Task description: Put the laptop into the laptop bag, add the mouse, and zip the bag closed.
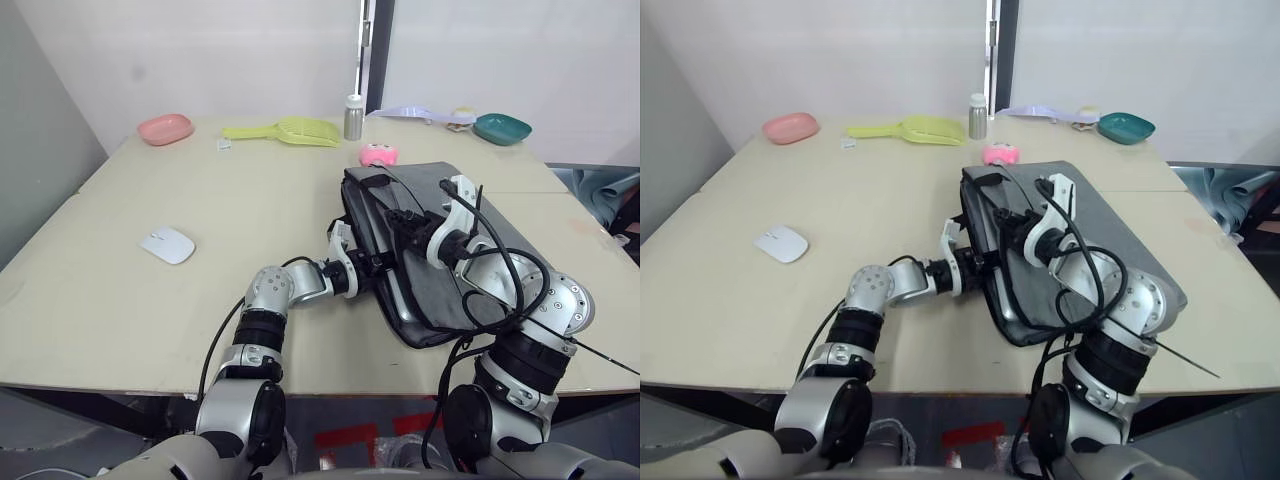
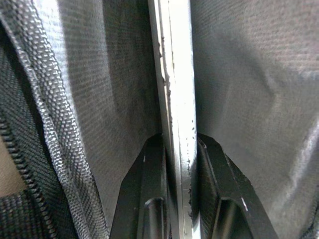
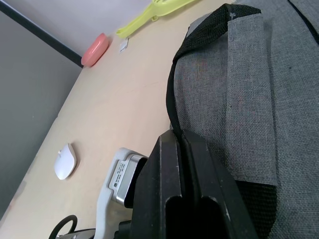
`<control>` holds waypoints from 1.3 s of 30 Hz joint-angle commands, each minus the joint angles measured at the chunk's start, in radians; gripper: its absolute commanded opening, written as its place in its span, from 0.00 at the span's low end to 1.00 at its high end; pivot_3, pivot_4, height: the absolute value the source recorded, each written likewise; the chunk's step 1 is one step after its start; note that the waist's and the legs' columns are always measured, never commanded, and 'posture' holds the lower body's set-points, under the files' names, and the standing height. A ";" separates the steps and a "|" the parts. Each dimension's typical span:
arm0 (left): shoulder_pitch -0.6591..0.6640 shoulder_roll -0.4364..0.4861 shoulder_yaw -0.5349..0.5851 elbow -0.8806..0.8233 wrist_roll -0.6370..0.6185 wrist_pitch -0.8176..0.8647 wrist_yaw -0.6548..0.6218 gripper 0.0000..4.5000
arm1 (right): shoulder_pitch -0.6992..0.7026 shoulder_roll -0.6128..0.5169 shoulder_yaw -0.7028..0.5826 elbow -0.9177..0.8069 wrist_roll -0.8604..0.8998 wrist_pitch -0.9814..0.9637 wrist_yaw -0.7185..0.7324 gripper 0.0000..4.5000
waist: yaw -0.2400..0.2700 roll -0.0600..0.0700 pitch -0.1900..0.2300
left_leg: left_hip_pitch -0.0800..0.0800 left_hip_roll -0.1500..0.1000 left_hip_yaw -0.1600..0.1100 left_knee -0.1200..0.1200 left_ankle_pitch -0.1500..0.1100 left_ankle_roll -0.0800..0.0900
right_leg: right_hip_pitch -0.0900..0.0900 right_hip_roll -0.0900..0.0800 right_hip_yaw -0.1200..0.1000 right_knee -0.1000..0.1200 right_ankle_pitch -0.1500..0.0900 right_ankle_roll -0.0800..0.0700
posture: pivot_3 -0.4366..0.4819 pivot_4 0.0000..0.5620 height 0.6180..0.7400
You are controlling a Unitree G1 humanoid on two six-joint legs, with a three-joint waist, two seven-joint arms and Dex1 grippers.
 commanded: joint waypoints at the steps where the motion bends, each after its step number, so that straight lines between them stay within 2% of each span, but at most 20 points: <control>1: -0.048 -0.084 -0.058 -0.043 0.018 -0.006 -0.069 0.29 | -0.022 -0.003 0.016 -0.043 0.029 -0.027 0.004 0.00 | 0.001 0.000 0.000 | 0.000 0.000 0.000 0.000 0.000 0.000 | 0.000 0.000 0.000 0.000 0.000 0.000 | 0.48 0.27 1.00; 3: -0.039 -0.050 -0.090 -0.065 0.039 0.003 -0.103 0.40 | -0.017 -0.018 0.018 -0.038 0.027 -0.031 0.009 0.00 | 0.000 0.000 0.000 | 0.000 -0.001 0.000 0.000 0.000 0.000 | 0.000 -0.001 0.000 -0.001 0.000 0.000 | 0.48 0.27 1.00; 8: -0.037 0.077 -0.128 -0.117 0.106 -0.007 -0.179 0.82 | -0.001 -0.057 0.026 -0.018 0.024 -0.048 0.029 0.00 | -0.005 0.000 0.000 | 0.000 -0.001 0.000 -0.001 0.000 0.000 | 0.000 -0.001 0.000 -0.001 0.000 0.001 | 0.48 0.27 1.00; 10: -0.022 0.163 -0.178 -0.148 0.166 -0.036 -0.242 0.98 | 0.012 -0.076 0.039 -0.009 0.023 -0.059 0.042 0.00 | -0.008 0.000 0.000 | 0.000 -0.001 0.000 -0.001 0.000 0.000 | 0.000 -0.001 0.000 0.000 0.000 0.001 | 0.48 0.27 1.00; 16: 0.018 0.336 -0.186 -0.213 0.221 -0.077 -0.358 0.99 | 0.036 -0.112 0.065 0.024 0.023 -0.099 0.072 0.00 | -0.004 0.001 -0.001 | 0.002 -0.001 0.000 -0.001 0.000 0.000 | 0.001 0.000 0.001 0.001 0.000 0.001 | 0.48 0.27 1.00; 18: 0.054 0.417 -0.166 -0.297 0.205 -0.049 -0.390 0.99 | 0.041 -0.131 0.089 0.041 0.019 -0.113 0.091 0.00 | -0.002 0.002 -0.001 | 0.002 -0.002 0.000 -0.001 0.000 0.000 | 0.001 -0.001 0.000 0.001 0.000 0.001 | 0.48 0.27 1.00; 21: 0.107 0.489 -0.150 -0.387 0.200 -0.036 -0.413 0.99 | 0.050 -0.150 0.124 0.051 0.020 -0.126 0.111 0.00 | -0.002 0.002 -0.001 | 0.002 -0.002 0.000 -0.001 0.000 0.000 | 0.001 -0.001 -0.001 0.001 0.000 0.000 | 0.48 0.27 1.00; 23: 0.186 0.539 -0.117 -0.490 0.207 -0.070 -0.408 0.99 | 0.062 -0.162 0.165 0.055 0.016 -0.136 0.131 0.00 | -0.006 0.002 -0.001 | 0.002 -0.001 0.000 -0.001 0.000 0.000 | 0.001 -0.001 0.000 0.001 -0.001 -0.001 | 0.48 0.27 1.00; 28: 0.387 0.611 -0.094 -0.698 0.279 -0.241 -0.423 0.99 | 0.095 -0.202 0.267 0.057 0.003 -0.177 0.176 0.00 | -0.010 0.002 -0.001 | 0.002 -0.001 0.000 -0.002 0.000 0.000 | 0.001 -0.001 -0.001 0.001 -0.002 -0.003 | 0.48 0.27 1.00; 31: 0.472 0.648 -0.068 -0.756 0.284 -0.259 -0.409 0.99 | 0.132 -0.255 0.366 0.055 -0.035 -0.225 0.217 0.00 | -0.011 0.002 -0.001 | 0.002 -0.001 0.000 -0.002 0.000 0.000 | 0.001 -0.001 -0.001 0.000 -0.003 -0.004 | 0.48 0.27 1.00; 34: 0.578 0.669 0.032 -0.806 0.243 -0.251 -0.382 0.99 | 0.192 -0.356 0.532 0.068 -0.131 -0.331 0.291 0.00 | -0.013 0.002 -0.002 | 0.002 0.000 0.001 -0.002 0.000 0.000 | 0.001 -0.001 0.000 0.000 -0.006 -0.009 | 0.48 0.27 1.00; 39: 0.694 0.706 0.093 -0.863 0.276 -0.292 -0.372 0.99 | 0.237 -0.426 0.648 0.113 -0.222 -0.473 0.369 0.00 | -0.016 0.002 -0.002 | 0.003 0.001 0.001 -0.003 0.000 0.000 | 0.001 0.000 0.000 -0.001 -0.007 -0.009 | 0.48 0.27 1.00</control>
